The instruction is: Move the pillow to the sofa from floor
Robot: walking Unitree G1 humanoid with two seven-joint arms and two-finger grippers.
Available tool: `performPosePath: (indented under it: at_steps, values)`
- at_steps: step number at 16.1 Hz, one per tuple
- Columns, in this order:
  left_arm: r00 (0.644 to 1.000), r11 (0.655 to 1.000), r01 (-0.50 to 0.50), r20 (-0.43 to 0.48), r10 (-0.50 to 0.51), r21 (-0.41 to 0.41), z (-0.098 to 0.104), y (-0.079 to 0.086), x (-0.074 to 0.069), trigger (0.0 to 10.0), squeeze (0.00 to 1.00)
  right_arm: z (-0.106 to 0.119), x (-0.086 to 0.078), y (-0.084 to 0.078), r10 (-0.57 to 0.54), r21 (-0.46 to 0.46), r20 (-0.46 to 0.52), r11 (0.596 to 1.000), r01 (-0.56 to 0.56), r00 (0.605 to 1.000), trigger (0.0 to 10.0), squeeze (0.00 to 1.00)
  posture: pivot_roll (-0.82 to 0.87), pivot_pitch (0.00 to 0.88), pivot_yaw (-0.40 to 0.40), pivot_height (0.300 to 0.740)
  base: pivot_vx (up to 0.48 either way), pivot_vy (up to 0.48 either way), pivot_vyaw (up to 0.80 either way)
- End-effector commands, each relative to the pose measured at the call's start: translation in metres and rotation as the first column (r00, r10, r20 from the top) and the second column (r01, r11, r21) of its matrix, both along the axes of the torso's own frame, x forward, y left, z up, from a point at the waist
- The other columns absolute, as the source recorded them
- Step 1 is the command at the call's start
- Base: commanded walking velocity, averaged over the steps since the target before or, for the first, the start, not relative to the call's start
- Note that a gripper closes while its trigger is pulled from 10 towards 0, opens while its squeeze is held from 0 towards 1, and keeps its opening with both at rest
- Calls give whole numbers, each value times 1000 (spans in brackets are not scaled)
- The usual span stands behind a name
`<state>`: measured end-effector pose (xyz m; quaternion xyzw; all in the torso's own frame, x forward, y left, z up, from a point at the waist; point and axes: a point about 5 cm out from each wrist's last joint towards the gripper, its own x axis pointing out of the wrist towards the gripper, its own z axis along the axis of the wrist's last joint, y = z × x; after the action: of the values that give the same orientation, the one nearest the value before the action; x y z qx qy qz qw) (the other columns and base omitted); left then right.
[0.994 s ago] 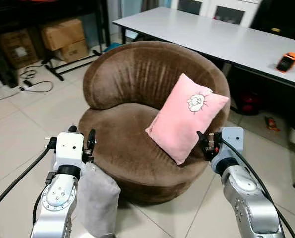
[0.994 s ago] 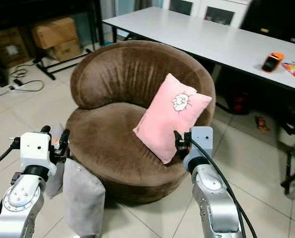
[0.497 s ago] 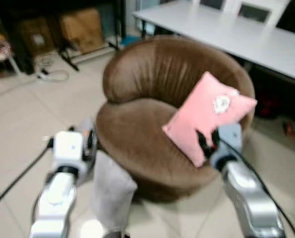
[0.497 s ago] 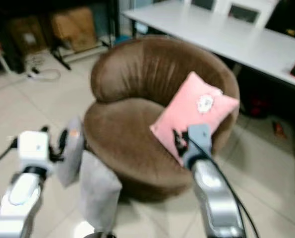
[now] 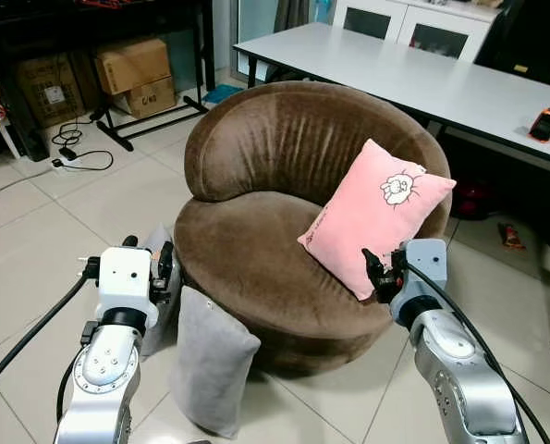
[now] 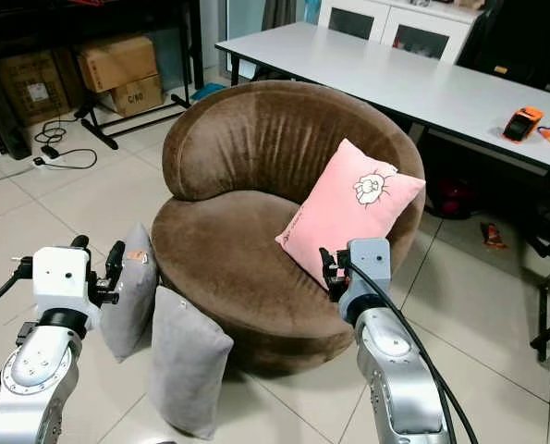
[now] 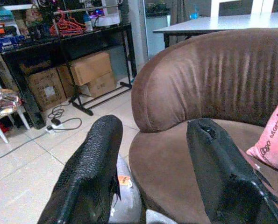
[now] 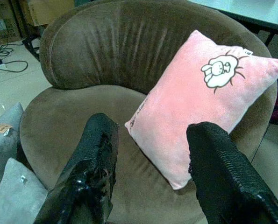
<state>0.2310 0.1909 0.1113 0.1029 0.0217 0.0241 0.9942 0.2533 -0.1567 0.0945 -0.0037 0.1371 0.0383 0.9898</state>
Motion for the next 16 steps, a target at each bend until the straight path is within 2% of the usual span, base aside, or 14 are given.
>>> performPosePath:
  at_steps: [1, 16]
  values:
    - [1000, 1000, 12, 3, -12, -4, 1, -4, -1, 10000, 0, 2, 0, -5, -21, 10, 1, 1000, 21, 1000, 10000, 0, -48, 0, -32, 740, 0, 0, 0]
    - [1000, 1000, 2, -11, -2, -8, -2, -4, -6, 10000, 0, 3, -3, -1, 32, -3, 2, 999, -32, 999, 10000, 0, -45, 0, -51, 740, 0, 294, 0]
